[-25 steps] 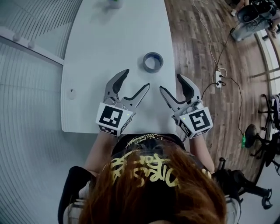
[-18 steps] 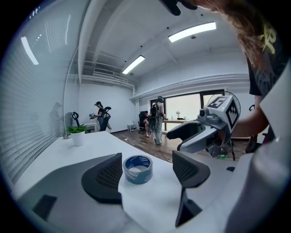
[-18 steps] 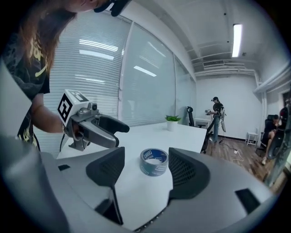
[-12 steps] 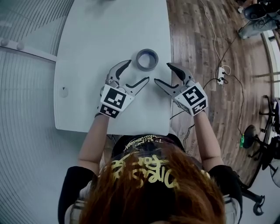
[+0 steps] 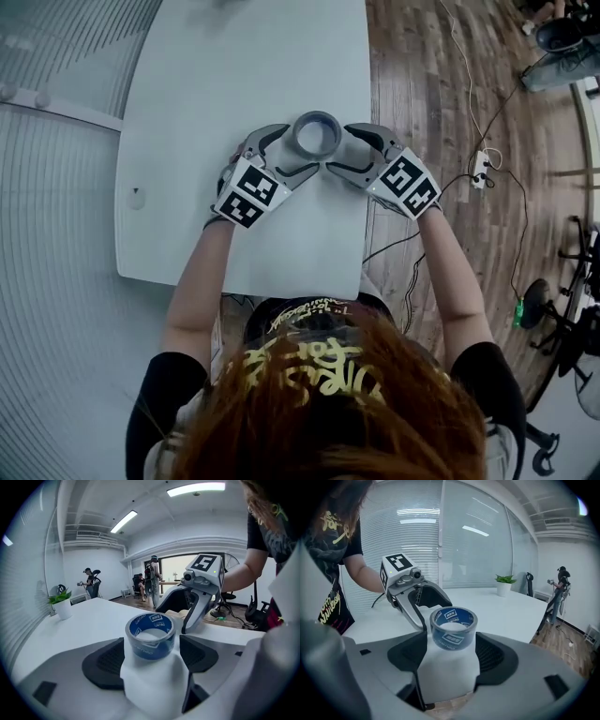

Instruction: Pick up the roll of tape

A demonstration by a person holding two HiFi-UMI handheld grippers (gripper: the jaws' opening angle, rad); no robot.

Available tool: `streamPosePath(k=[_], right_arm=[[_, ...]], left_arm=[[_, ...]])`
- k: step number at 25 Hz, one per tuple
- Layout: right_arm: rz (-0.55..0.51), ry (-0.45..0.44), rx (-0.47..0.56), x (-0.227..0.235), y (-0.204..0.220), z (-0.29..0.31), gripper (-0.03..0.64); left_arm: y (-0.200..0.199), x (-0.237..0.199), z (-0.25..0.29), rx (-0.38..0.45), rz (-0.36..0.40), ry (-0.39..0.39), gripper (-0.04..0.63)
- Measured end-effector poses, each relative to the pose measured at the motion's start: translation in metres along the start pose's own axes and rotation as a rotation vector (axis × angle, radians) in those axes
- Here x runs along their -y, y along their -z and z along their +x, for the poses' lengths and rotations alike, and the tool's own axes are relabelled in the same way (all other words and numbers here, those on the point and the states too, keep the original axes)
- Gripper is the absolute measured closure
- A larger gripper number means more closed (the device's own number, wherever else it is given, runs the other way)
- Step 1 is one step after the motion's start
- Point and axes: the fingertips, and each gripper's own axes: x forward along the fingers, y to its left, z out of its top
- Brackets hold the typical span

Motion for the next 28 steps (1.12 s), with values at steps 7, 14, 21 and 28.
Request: streamPosePath(k=[7,14,21,28], right_arm=[[-0.006,-0.009,-0.007,0.001,0.002,0.017,0.313],[-0.034,0.061,0.054,0.005,0.006,0.017,0.314],[-0.001,0.065,0.025,0.002,-0.001,0.013,0.313],[-0.034,0.063,0.026,-0.013,-0.012,-0.001,0.313]], left_arm=[[0.009,-0.001,0.013,-0.046,-0.011,0.057,0.255],[0.011,-0.002,0.018,-0.078,0.000,0.059,0.268],[0.004,-0.001,0.008,-0.075,0.010,0.044,0.272],[-0.002,0.013,-0.008,-0.048,0.003,0.039,0.272]])
